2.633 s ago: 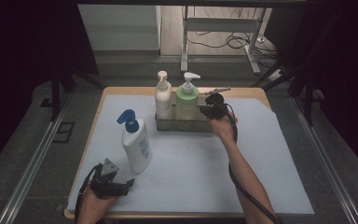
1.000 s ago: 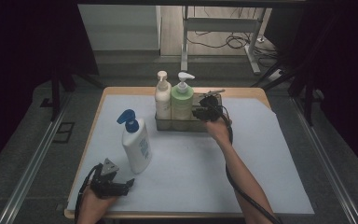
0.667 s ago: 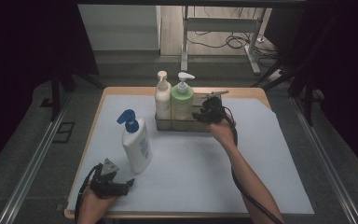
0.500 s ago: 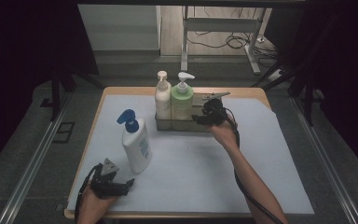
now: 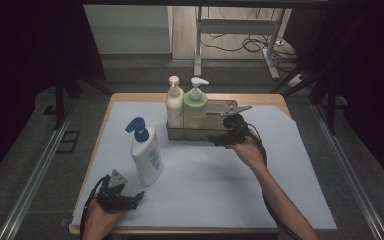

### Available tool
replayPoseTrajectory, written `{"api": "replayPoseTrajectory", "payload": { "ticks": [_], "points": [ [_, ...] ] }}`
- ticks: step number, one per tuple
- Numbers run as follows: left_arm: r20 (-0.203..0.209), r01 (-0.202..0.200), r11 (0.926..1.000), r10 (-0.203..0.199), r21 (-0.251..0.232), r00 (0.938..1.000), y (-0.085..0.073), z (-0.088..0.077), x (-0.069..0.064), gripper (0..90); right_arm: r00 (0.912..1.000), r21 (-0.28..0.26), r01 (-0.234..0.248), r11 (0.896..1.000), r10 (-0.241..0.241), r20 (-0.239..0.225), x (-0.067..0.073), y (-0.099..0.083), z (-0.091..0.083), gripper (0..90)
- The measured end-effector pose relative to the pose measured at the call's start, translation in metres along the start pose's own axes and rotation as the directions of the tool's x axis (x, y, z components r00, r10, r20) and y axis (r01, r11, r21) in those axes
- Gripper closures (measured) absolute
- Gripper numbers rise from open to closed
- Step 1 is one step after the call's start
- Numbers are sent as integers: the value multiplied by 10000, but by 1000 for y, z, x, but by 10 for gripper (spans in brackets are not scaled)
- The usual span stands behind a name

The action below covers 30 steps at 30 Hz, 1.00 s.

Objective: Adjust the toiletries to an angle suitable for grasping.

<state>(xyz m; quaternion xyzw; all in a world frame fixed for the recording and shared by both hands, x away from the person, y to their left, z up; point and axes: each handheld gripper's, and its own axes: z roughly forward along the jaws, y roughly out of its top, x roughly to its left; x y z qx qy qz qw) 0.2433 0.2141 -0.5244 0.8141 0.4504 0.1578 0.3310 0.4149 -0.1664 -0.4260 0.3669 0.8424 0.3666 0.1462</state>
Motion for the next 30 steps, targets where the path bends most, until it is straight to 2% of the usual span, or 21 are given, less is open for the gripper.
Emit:
{"api": "replayPoseTrajectory", "payload": {
  "ticks": [8,12,18,28,29,30],
  "points": [
    [-3,-13,10000,13,3,10000,0,0,0,107,9991,81,403,9992,-402,-166,8,-15,-18,74],
    [1,-14,10000,14,14,10000,0,0,0,108,9977,82,683,9976,-683,-45,12,-23,-26,31],
    [11,0,10000,0,38,10000,1,0,0,108,9966,41,819,9966,-819,40,16,-37,-39,0],
    [10,-20,10000,20,89,10000,1,-1,1,114,9973,49,706,9975,-707,196,14,-68,-57,0],
    [28,97,10000,-97,25,9999,1,-1,0,116,9974,41,677,9977,-678,229,14,-72,-58,0],
    [29,-7,10000,7,86,10000,1,-1,2,119,9974,26,679,9977,-679,256,13,-75,-60,0]
  ]
}}
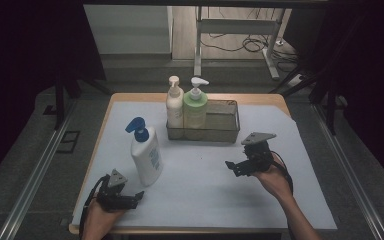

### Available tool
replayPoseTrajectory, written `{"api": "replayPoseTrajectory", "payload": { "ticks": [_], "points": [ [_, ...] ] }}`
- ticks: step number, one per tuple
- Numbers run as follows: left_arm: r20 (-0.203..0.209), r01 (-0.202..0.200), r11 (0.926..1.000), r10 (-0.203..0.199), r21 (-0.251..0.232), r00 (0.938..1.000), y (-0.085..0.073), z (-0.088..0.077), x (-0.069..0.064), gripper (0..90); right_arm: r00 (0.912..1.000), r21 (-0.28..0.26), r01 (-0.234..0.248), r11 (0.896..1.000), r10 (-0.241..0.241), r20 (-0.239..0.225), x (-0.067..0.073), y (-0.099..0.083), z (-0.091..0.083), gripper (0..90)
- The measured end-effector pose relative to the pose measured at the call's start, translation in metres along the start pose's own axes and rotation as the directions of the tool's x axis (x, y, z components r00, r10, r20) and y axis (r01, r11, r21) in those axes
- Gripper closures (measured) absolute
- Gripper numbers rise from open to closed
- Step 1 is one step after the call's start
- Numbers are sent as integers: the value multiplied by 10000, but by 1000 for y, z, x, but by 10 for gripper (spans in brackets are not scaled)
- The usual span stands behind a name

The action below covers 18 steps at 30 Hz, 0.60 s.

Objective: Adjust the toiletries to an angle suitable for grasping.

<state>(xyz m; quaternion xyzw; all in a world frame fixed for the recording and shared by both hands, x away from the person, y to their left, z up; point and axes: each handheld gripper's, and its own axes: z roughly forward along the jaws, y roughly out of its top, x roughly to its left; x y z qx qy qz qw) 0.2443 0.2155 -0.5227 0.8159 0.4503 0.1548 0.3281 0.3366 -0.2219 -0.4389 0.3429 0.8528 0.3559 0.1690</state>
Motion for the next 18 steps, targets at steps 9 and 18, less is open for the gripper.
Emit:
{"api": "replayPoseTrajectory", "payload": {
  "ticks": [9,18],
  "points": [
    [3,157,9999,-157,-41,9999,0,-2,3,142,9993,96,-251,9996,248,270,-1,-31,-12,0],
    [-277,427,9988,-433,-237,9987,-1,-8,13,185,9976,225,-644,9977,639,257,3,-62,-16,0]
  ]
}}
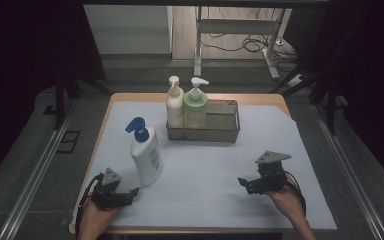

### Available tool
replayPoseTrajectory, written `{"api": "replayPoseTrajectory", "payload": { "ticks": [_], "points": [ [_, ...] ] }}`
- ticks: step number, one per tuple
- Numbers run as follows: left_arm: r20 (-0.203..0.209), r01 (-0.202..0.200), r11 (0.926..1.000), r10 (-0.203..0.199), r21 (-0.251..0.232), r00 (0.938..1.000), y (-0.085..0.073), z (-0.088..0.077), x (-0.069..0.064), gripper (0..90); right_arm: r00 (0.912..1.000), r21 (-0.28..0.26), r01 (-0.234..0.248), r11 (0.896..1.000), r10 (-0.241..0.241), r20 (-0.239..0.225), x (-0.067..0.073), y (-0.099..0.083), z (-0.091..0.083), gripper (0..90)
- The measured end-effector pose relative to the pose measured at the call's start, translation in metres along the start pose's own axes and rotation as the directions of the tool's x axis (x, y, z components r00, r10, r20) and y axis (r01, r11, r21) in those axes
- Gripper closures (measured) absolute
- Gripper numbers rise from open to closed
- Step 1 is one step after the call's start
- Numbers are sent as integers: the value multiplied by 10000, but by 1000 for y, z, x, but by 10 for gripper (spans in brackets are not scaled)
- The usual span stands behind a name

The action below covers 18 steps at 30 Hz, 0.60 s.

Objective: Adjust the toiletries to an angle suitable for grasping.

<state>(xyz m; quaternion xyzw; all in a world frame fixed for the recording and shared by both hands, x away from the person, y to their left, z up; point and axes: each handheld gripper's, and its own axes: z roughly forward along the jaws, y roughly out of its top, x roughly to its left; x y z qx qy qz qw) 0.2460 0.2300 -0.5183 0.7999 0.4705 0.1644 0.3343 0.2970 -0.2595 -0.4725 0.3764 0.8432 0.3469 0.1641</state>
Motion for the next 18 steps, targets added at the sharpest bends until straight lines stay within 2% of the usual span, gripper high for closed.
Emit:
{"api": "replayPoseTrajectory", "payload": {
  "ticks": [9,16,18],
  "points": [
    [-170,298,9994,-301,-191,9994,1,0,7,243,9997,307,-247,9992,247,-1,2,-28,7,0],
    [-182,305,9992,-310,-271,9994,3,1,9,272,9995,654,-300,9974,298,47,2,-44,17,0],
    [-154,335,9990,-339,-280,9993,3,2,9,279,9994,560,-332,9979,331,22,2,-47,18,0]
  ]
}}
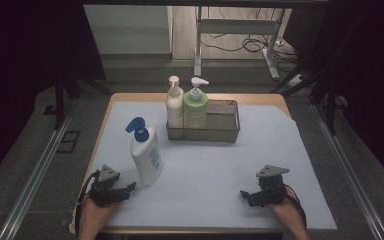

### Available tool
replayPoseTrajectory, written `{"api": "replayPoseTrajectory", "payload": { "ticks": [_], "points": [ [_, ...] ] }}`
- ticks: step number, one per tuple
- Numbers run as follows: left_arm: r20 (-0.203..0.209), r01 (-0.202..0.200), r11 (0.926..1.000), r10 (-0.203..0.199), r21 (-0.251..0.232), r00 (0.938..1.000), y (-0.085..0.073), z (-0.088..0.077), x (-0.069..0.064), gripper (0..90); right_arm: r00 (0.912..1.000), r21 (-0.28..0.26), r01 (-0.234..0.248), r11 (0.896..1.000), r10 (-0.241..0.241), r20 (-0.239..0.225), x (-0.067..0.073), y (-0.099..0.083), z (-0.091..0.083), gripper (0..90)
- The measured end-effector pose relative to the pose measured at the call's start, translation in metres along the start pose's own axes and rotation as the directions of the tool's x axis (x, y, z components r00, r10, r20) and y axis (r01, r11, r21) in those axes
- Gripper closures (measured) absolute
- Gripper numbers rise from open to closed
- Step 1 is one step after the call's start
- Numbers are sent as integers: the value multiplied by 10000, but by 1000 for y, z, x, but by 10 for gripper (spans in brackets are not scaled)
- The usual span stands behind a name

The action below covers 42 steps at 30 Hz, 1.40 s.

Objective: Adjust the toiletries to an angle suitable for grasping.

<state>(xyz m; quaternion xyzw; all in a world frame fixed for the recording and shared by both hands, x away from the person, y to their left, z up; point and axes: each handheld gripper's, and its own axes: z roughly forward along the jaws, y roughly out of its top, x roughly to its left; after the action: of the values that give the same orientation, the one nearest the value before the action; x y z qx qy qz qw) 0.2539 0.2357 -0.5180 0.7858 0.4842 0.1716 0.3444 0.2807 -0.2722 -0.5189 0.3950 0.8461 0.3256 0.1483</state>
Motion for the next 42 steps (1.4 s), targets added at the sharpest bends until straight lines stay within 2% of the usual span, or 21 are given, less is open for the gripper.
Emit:
{"api": "replayPoseTrajectory", "payload": {
  "ticks": [12,17,23,26,31,42],
  "points": [
    [121,50,10000,-50,-26,9999,4,5,-2,368,10000,-237,18,9997,-18,15,0,-4,1,0],
    [156,-182,9998,183,-5,9997,9,9,-2,444,10000,-247,14,9997,-14,11,0,-4,1,0],
    [290,-639,9973,628,361,9976,21,16,-1,618,10000,-260,15,9997,-14,21,0,-4,1,0],
    [631,-519,9980,496,348,9968,27,19,0,722,10000,-270,13,9996,-12,25,0,-4,1,0],
    [960,-819,9962,786,306,9923,30,24,-2,878,10000,-273,11,9996,-10,31,0,-4,1,0],
    [1073,-498,9985,471,226,9931,29,25,-3,895,10000,-274,9,9996,-9,25,0,-4,1,0]
  ]
}}
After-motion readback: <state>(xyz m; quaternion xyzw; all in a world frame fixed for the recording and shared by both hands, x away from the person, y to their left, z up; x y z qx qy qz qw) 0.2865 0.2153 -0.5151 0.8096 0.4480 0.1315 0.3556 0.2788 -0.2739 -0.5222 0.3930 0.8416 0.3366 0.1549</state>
